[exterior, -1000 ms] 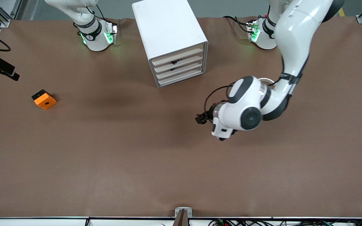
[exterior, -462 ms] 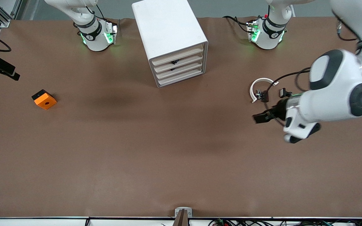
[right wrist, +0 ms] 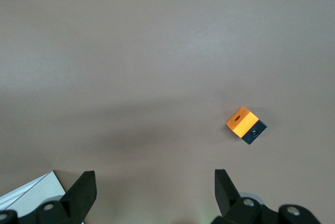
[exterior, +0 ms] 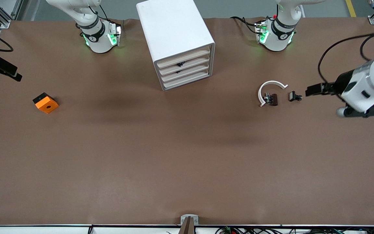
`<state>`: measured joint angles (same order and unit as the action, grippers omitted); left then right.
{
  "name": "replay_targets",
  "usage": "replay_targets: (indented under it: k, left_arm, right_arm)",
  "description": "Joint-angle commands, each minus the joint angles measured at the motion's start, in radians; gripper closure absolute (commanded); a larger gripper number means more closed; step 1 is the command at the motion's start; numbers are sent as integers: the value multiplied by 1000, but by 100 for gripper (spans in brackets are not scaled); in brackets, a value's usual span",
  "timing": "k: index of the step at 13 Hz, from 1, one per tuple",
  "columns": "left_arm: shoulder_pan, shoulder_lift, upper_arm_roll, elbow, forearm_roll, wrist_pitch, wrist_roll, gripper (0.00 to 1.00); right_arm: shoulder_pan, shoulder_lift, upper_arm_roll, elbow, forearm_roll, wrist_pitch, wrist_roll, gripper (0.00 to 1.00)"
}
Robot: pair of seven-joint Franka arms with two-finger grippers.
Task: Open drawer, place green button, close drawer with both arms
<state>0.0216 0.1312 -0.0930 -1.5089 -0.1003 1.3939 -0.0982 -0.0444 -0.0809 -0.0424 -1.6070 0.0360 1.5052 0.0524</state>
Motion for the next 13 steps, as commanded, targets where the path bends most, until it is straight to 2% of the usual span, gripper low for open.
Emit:
replay_targets:
  k: [1, 3, 5, 13]
  left_arm:
    - [-11, -206, 42, -251, 20, 107, 98, 0]
    - [-9, -298, 42, -368, 48, 196, 97, 0]
    - [23, -318, 38, -349, 48, 197, 97, 0]
    - [17, -292, 33, -225, 57, 186, 77, 0]
  right_arm:
    - [8, -31, -1, -30, -8, 17, 14, 0]
    - [6, -30, -2, -24, -10, 32, 14, 0]
    - [8, -30, -2, -24, -10, 49, 12, 0]
    - [6, -30, -1, -22, -13, 73, 11, 0]
